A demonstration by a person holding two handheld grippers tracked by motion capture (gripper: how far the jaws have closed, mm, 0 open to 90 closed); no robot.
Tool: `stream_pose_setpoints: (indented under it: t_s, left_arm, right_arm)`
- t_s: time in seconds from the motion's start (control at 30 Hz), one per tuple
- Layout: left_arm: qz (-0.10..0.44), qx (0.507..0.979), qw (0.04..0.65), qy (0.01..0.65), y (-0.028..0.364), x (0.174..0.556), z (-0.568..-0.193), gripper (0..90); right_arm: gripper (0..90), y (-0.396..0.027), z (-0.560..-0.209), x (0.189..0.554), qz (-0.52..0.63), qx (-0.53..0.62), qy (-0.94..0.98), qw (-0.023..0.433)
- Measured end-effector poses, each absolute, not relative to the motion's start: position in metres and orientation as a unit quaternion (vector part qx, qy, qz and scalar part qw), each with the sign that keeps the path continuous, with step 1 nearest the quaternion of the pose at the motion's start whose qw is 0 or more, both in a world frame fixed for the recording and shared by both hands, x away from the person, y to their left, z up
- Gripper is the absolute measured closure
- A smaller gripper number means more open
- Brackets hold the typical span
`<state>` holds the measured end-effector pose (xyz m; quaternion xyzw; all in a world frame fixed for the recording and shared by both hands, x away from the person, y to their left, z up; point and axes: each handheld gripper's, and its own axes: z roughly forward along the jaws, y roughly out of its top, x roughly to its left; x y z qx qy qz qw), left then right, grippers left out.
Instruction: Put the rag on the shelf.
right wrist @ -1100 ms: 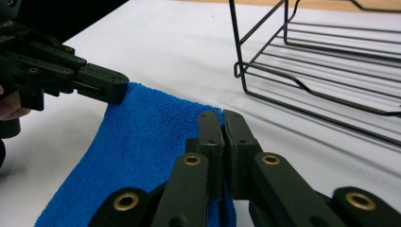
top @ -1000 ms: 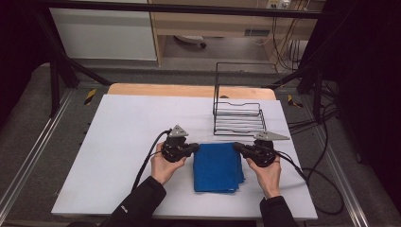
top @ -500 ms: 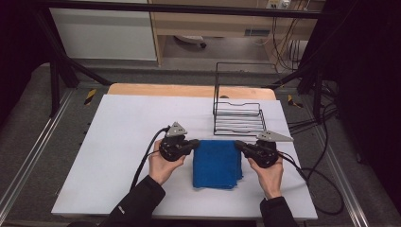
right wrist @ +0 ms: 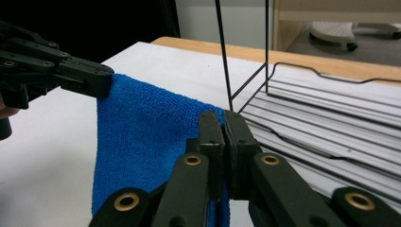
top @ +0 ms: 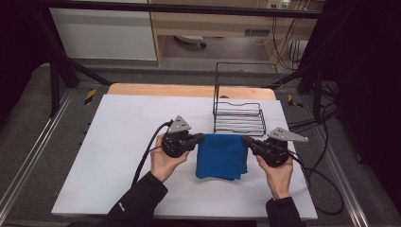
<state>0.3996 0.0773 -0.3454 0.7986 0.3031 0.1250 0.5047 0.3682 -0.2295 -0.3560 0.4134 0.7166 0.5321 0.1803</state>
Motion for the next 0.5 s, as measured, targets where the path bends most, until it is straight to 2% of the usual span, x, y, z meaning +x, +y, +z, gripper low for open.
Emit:
stream_pose_setpoints:
  t_s: [0.5]
  left_arm:
    - [0.138, 0.787, 0.528, 0.288, 0.075, 0.396, -0.320, 86.7]
  right_arm:
    - [88.1, -0.233, -0.333, 0.362, 0.547, 0.401, 0.704, 0.210]
